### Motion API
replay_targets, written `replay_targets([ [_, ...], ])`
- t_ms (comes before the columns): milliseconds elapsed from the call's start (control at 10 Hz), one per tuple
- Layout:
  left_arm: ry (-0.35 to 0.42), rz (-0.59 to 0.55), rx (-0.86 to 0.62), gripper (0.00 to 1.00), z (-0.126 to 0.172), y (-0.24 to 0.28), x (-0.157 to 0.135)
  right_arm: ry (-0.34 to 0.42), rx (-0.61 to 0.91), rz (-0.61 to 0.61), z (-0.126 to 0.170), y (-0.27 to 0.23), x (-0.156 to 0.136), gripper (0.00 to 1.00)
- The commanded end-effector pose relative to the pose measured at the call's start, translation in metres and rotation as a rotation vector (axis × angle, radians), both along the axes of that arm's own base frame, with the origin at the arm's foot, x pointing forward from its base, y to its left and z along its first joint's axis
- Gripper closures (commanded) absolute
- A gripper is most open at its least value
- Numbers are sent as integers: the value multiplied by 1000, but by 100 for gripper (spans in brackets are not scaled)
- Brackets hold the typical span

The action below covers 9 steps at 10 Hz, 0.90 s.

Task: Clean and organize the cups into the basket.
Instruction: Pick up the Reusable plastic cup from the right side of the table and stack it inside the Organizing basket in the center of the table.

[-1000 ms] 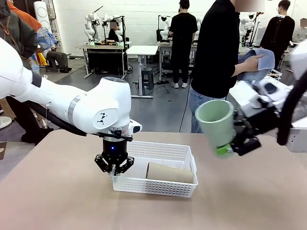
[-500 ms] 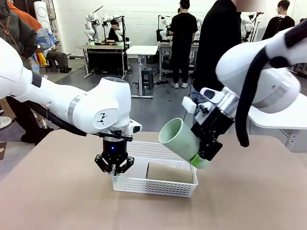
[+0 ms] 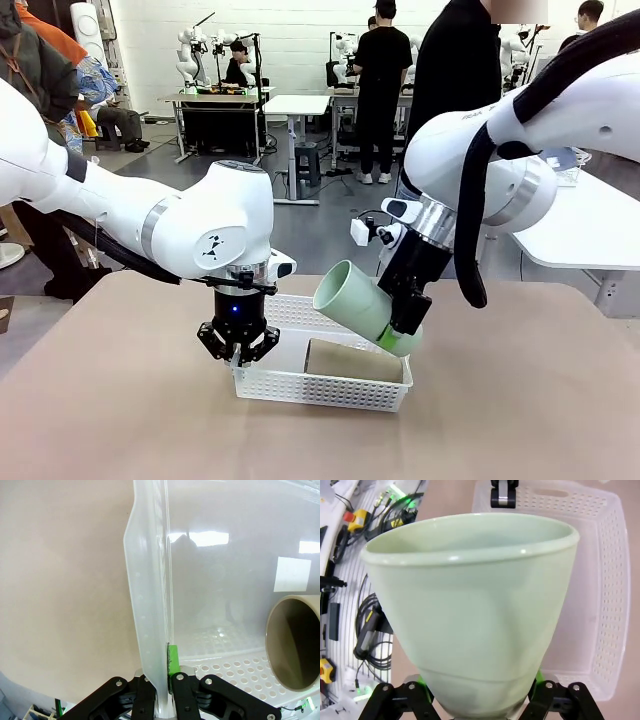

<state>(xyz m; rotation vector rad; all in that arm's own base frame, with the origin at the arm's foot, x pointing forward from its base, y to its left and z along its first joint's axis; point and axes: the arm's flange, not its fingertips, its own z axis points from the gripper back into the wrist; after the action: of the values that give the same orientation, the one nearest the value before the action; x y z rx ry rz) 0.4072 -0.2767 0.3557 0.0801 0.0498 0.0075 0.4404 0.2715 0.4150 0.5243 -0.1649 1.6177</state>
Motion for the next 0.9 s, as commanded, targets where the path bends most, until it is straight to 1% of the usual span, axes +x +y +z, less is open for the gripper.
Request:
replay_targets([
  [0,1,-2,4,100,-1,0,0,7,-15,4,0,0,17,20],
  [400,1,-2,4,100,-1,0,0,-18,-17,27,-29,8,47,20],
  [700,1,-2,4,100,-1,0,0,-27,-29,48,-49,15,65,20],
  [800,1,-2,4,100,-1,0,0,-20,-22,66,-56,15,71,20],
])
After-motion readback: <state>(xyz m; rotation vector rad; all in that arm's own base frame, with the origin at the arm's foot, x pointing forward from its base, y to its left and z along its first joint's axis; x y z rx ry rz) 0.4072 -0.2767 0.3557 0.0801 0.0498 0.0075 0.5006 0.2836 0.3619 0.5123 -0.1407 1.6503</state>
